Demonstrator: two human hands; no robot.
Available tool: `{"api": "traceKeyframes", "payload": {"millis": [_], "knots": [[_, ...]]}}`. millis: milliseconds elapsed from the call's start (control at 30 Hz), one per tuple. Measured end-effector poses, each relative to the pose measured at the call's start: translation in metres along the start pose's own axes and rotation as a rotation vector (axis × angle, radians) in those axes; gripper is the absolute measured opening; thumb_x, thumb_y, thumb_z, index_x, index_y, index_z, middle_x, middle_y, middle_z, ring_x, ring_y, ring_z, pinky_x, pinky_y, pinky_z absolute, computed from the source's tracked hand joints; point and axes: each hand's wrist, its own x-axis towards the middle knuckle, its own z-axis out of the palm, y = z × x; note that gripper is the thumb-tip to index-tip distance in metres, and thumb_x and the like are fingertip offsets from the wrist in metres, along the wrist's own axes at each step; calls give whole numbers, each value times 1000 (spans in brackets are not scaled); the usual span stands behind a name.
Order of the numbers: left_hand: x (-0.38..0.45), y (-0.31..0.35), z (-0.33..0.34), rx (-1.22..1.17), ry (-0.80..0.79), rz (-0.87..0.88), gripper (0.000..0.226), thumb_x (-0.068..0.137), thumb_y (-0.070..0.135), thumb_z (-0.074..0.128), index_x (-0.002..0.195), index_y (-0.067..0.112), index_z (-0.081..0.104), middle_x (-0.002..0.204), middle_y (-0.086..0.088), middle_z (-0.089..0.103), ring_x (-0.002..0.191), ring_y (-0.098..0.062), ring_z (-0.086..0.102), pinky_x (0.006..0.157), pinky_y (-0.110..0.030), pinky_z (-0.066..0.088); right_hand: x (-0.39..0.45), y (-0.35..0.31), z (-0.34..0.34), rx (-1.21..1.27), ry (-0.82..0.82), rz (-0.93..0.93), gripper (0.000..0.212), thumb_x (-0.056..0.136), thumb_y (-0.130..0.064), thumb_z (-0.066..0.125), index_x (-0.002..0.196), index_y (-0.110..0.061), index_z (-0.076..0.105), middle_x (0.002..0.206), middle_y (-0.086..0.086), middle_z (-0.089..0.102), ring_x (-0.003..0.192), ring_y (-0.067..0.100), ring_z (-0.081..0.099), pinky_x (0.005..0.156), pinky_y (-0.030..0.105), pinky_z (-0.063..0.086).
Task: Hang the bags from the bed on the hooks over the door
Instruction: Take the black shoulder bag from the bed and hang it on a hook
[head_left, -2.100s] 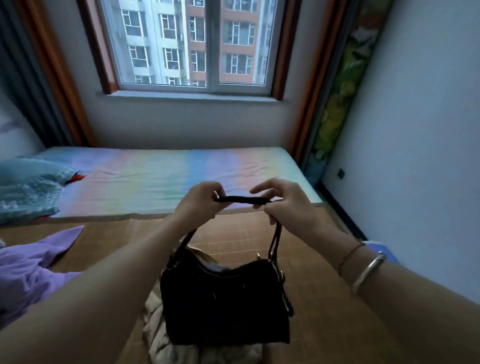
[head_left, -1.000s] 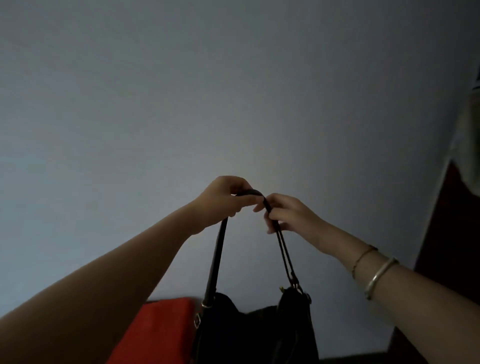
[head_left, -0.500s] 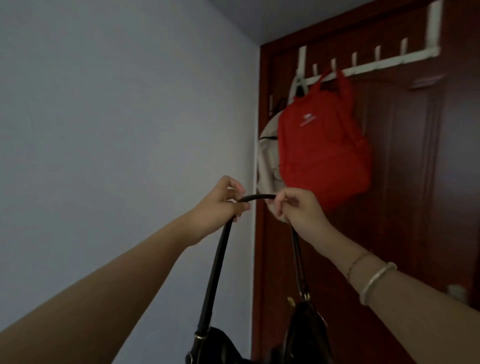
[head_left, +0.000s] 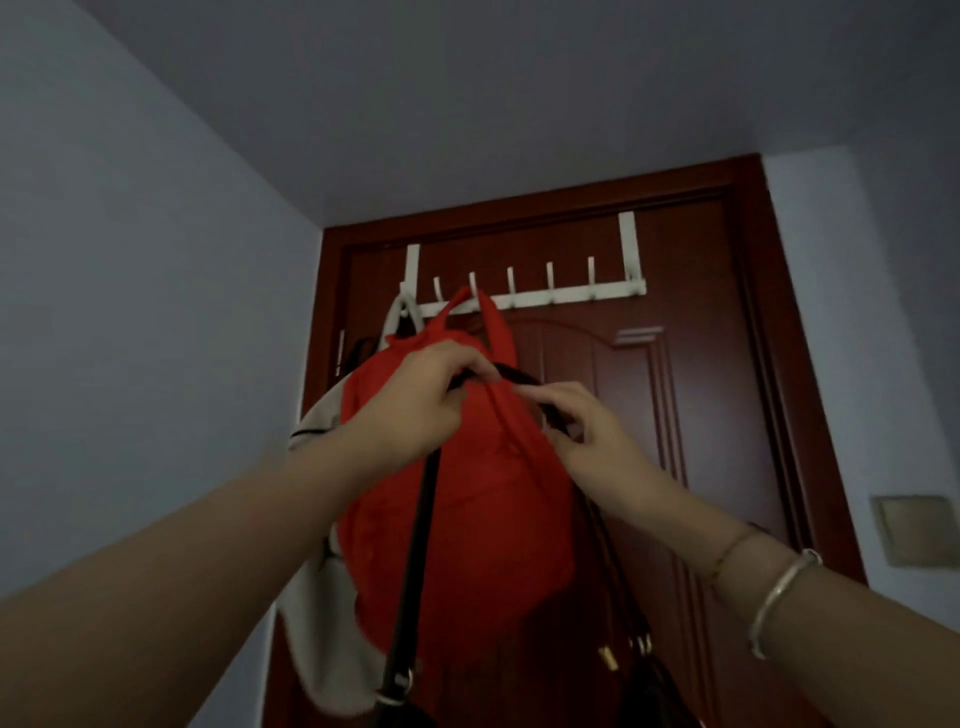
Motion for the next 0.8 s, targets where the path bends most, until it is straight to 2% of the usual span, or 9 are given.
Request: {"api": "traceKeyframes", "payload": {"millis": [100,167,300,400,467,533,633,733,800], "knots": [[63,-13,17,7,77,53,31,86,-4,46,104,11,66,112,-1,60,104,-10,54,85,0,37,51,29,-23,-116,-45,-83,65,80,12,42,130,-29,48,125,-10,47,118,-7,44,106,9,29],[105,-23,28,22,94,82,32,87,-3,46,109,13,63,117,-3,59,113,-15,54,97,-19,42,88,47,-36,-194,-14,-97,69,79,10,42,136,-29,43,140,-6,41,132,9,36,113,26,29],[167,-50,62,52,30,103,47,86,-4,46,129,14,49,134,-6,48,125,-20,47,104,-28,38,141,78,-47,-200,18,-49,71,82,11,41,143,-27,35,150,-5,33,114,9,50,82,13,47],[190,-76,93,-3,39,129,59,84,-5,49,138,16,40,140,-4,42,125,-19,47,101,-25,39,164,104,-37,-162,69,-32,67,87,5,41,144,-28,30,154,-6,27,123,5,41,91,10,39],[205,-102,116,-58,75,148,60,82,-4,51,136,19,41,140,-2,43,125,-18,46,103,-27,39,179,130,-25,-147,102,-41,63,90,1,40,145,-27,28,155,-5,25,138,7,26,98,13,23],[227,-127,132,-95,79,167,60,78,4,52,134,24,44,140,0,46,130,-19,43,109,-37,38,198,153,-19,-142,117,-29,60,91,-2,38,146,-26,28,155,-3,25,141,8,22,99,17,18],[270,-148,142,-4,99,192,61,77,7,52,132,32,45,141,5,46,130,-21,41,110,-42,34,237,178,-21,-217,142,-27,60,91,-5,40,146,-28,28,153,-6,30,140,8,26,105,21,22],[319,-148,147,102,143,193,64,80,3,46,136,34,41,146,8,41,135,-21,33,115,-40,21,280,188,-31,-247,193,-20,62,89,-1,36,145,-24,28,125,-14,43,117,3,42,95,22,34],[351,-146,153,103,156,191,66,79,2,41,137,33,39,147,5,40,139,-21,26,119,-46,5,308,194,-40,-310,256,-16,60,89,1,34,145,-19,27,133,-9,38,127,10,37,101,24,29]]}}
